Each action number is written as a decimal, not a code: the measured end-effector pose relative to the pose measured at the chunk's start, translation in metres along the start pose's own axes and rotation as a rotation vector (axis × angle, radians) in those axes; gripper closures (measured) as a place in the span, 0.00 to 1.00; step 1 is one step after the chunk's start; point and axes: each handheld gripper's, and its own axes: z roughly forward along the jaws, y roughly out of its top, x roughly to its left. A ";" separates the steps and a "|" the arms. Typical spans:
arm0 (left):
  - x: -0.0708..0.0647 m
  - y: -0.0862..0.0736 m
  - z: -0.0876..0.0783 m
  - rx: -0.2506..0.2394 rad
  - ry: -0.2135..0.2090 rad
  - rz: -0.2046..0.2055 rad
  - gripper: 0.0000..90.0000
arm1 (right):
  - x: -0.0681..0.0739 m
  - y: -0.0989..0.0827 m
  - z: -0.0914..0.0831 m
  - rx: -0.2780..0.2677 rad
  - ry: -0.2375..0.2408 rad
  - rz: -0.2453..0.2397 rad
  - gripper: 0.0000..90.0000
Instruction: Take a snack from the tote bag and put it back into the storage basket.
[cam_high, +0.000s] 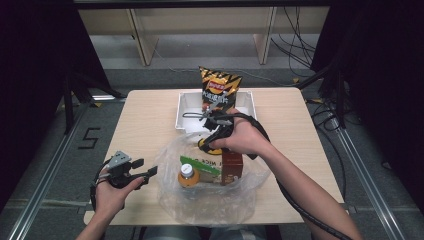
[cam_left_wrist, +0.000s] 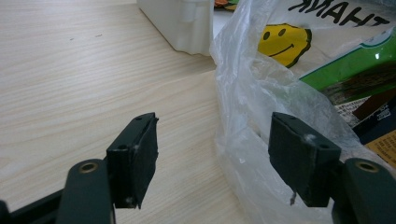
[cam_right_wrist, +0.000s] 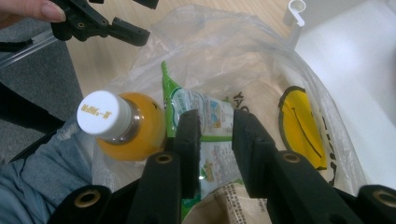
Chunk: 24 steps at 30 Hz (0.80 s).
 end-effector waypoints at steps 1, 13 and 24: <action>0.000 0.000 0.000 0.000 -0.002 0.004 0.36 | 0.000 0.000 0.000 0.003 -0.003 0.000 0.80; -0.001 0.002 0.002 -0.002 -0.007 0.004 0.36 | 0.006 -0.005 0.001 0.017 -0.003 0.001 0.79; -0.001 0.002 0.002 -0.003 -0.010 0.011 0.36 | 0.008 -0.007 0.006 0.033 0.002 0.000 0.79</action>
